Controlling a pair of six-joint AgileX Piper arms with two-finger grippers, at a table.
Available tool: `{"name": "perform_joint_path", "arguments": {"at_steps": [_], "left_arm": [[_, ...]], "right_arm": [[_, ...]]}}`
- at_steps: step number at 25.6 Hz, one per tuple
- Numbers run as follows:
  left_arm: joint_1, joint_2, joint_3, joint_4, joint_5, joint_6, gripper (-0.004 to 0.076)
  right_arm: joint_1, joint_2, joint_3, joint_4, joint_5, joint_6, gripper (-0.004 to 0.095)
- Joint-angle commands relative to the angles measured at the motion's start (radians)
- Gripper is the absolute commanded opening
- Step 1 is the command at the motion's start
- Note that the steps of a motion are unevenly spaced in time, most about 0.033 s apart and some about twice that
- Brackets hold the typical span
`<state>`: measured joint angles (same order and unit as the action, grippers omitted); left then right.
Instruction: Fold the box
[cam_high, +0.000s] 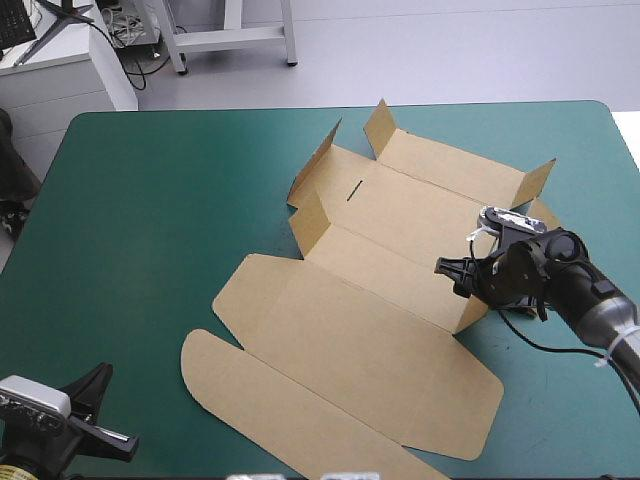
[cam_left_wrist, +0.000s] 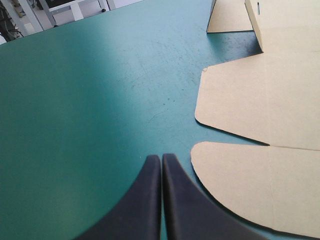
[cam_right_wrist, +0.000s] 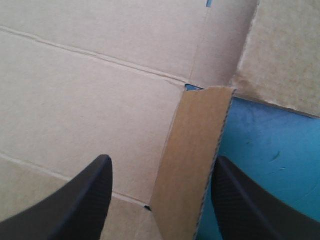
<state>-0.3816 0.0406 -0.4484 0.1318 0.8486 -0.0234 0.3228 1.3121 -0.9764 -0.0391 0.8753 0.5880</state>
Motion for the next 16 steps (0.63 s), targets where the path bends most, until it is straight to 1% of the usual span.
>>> {"name": "perform_joint_path", "arguments": {"at_steps": [1,2,4,5,8,11,16], "left_arm": [[-0.004,0.016,-0.022,0.003,-0.074,-0.008,-0.001],[-0.004,0.016,-0.022,0.003,-0.074,-0.008,-0.001],[-0.004,0.016,-0.022,0.003,-0.074,-0.008,-0.001],[-0.004,0.016,-0.022,0.003,-0.074,-0.008,-0.001],[-0.004,0.016,-0.022,0.003,-0.074,-0.008,-0.001],[-0.004,0.016,-0.022,0.003,-0.074,-0.008,-0.001],[-0.004,0.016,-0.022,0.003,-0.074,-0.008,-0.001]], "right_arm": [[-0.044,0.023,-0.034,-0.012,0.017,0.014,0.0534],[-0.067,0.039,-0.034,-0.01,0.045,0.014,0.0534],[-0.081,0.048,-0.034,-0.01,0.038,0.009,0.0509],[-0.081,0.048,-0.034,-0.004,0.019,0.009,0.0462],[-0.081,0.048,-0.034,0.039,-0.004,-0.026,0.0363],[-0.081,0.048,-0.034,0.068,-0.014,-0.046,0.03],[-0.081,0.06,-0.034,0.07,-0.003,-0.046,0.0295]]}}
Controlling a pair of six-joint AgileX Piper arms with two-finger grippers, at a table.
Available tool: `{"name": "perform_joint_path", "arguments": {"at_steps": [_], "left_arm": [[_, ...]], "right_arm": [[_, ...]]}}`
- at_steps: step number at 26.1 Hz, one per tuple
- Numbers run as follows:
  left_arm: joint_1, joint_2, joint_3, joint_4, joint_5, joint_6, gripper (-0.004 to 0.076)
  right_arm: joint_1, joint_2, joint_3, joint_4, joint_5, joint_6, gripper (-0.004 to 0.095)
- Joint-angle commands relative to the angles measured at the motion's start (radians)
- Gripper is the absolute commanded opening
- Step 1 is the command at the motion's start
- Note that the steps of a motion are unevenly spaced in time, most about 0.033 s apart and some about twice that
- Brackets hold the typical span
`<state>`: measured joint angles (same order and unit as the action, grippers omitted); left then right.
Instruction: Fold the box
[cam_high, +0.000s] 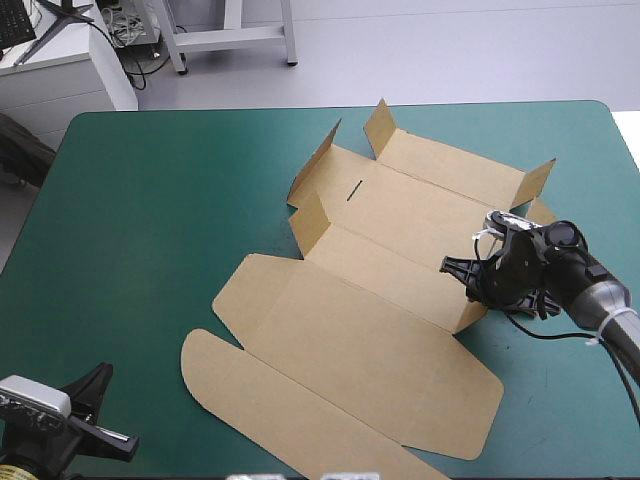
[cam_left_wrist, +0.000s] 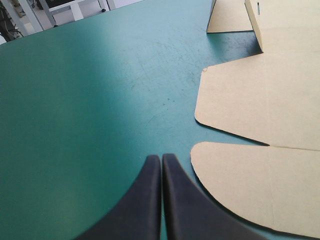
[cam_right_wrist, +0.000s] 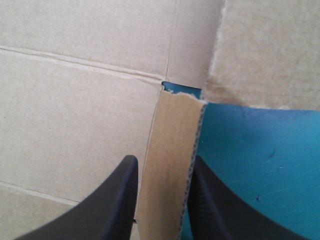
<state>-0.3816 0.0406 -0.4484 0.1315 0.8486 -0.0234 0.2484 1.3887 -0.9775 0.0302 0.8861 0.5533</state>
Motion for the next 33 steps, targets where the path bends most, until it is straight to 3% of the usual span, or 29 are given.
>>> {"name": "perform_joint_path", "arguments": {"at_steps": [1,6,8,10,11,20,33], "left_arm": [[-0.004,0.016,-0.022,0.004,-0.074,-0.008,-0.001],[-0.004,0.016,-0.022,0.004,-0.074,-0.008,-0.001],[-0.004,0.016,-0.022,0.004,-0.074,-0.008,-0.001],[-0.004,0.016,-0.022,0.004,-0.074,-0.008,-0.001],[-0.004,0.016,-0.022,0.004,-0.074,-0.008,-0.001],[-0.004,0.016,-0.022,0.004,-0.074,-0.008,-0.001],[-0.004,0.016,-0.022,0.004,-0.074,-0.008,-0.001]], "right_arm": [[-0.006,-0.005,-0.033,0.001,-0.008,-0.011,0.0295],[-0.006,0.066,-0.033,0.011,0.008,-0.064,0.0286],[-0.006,0.087,-0.033,0.024,0.01,-0.093,0.0188],[-0.006,0.091,-0.033,0.026,0.004,-0.107,0.0007],[-0.006,0.091,-0.033,0.024,0.002,-0.116,-0.0019],[-0.008,0.124,-0.138,0.024,-0.054,-0.453,-0.0019],[-0.008,0.447,-0.752,0.012,0.259,-1.005,-0.0019]]}}
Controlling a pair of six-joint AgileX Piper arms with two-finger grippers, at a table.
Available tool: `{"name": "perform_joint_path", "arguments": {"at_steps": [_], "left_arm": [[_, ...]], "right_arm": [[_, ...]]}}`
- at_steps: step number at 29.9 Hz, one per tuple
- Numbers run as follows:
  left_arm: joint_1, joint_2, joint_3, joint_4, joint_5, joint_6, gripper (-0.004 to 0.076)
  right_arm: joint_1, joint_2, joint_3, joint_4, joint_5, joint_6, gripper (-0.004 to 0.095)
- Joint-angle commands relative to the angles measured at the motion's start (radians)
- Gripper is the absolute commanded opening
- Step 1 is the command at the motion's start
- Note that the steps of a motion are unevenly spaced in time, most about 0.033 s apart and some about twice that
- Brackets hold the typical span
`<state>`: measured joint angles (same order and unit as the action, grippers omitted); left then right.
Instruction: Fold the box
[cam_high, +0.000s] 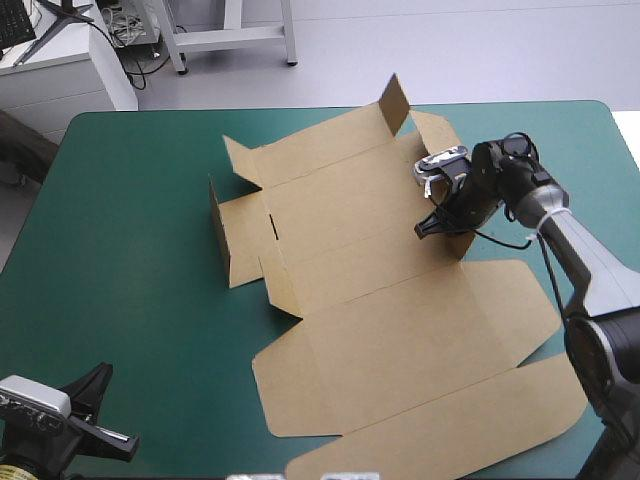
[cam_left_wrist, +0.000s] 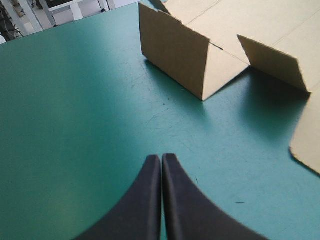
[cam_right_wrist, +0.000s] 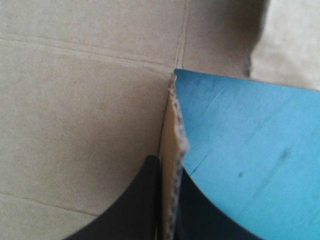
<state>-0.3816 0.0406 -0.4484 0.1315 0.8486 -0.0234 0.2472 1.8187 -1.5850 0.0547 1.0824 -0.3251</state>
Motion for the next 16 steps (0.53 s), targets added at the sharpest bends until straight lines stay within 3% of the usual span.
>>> {"name": "perform_joint_path", "arguments": {"at_steps": [1,4,11,16], "left_arm": [[-0.004,0.016,-0.022,0.004,-0.074,-0.008,-0.001],[-0.004,0.016,-0.022,0.004,-0.074,-0.008,-0.001],[-0.004,0.016,-0.022,0.004,-0.074,-0.008,-0.001],[-0.004,0.016,-0.022,0.004,-0.074,-0.008,-0.001]], "right_arm": [[-0.007,0.048,-0.195,-0.012,0.097,-0.167,-0.0019],[-0.004,0.138,-0.326,-0.01,0.172,-0.256,-0.0019],[0.053,0.262,-0.523,0.038,0.17,-0.417,-0.002],[0.154,0.308,-0.593,0.038,0.171,-0.497,-0.002]]}}
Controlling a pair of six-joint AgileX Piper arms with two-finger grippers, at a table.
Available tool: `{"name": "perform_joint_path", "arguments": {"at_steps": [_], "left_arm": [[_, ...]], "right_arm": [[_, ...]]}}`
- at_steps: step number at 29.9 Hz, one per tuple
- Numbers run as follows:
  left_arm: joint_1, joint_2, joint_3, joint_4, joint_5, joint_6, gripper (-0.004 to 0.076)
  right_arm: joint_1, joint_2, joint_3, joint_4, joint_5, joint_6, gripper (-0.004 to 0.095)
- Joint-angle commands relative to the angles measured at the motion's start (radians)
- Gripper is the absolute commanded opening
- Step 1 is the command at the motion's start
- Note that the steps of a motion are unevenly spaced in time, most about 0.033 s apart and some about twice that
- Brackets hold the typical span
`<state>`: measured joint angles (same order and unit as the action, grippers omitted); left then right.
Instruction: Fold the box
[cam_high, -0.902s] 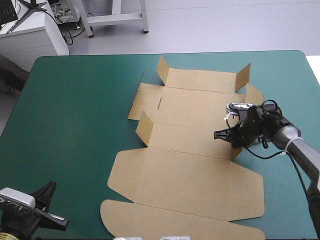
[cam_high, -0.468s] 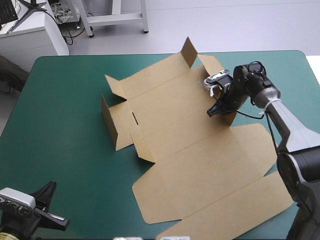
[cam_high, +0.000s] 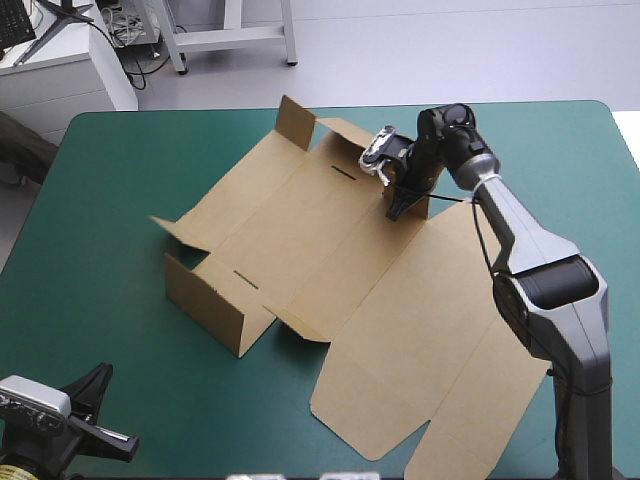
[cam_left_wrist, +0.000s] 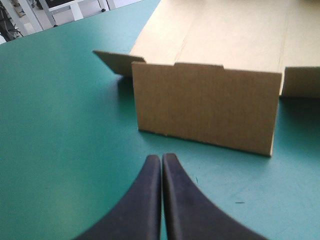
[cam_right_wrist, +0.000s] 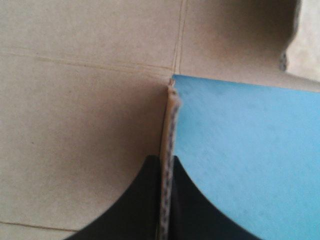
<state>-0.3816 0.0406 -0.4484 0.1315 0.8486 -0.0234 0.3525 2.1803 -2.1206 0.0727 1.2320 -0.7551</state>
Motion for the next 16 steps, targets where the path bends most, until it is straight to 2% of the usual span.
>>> {"name": "perform_joint_path", "arguments": {"at_steps": [1,9,14,16], "left_arm": [[-0.004,0.016,-0.022,0.004,-0.074,-0.008,-0.001],[-0.004,0.016,-0.022,0.004,-0.074,-0.008,-0.001],[-0.004,0.016,-0.022,0.004,-0.074,-0.008,-0.001],[-0.004,0.016,-0.022,0.004,-0.074,-0.008,-0.001]], "right_arm": [[0.067,-0.051,-0.058,0.02,0.02,-0.083,-0.002],[0.219,-0.051,-0.058,0.016,0.022,-0.186,-0.002],[0.248,-0.047,-0.058,-0.003,0.022,-0.265,-0.002],[0.246,-0.033,-0.058,-0.046,0.022,-0.28,-0.002]]}}
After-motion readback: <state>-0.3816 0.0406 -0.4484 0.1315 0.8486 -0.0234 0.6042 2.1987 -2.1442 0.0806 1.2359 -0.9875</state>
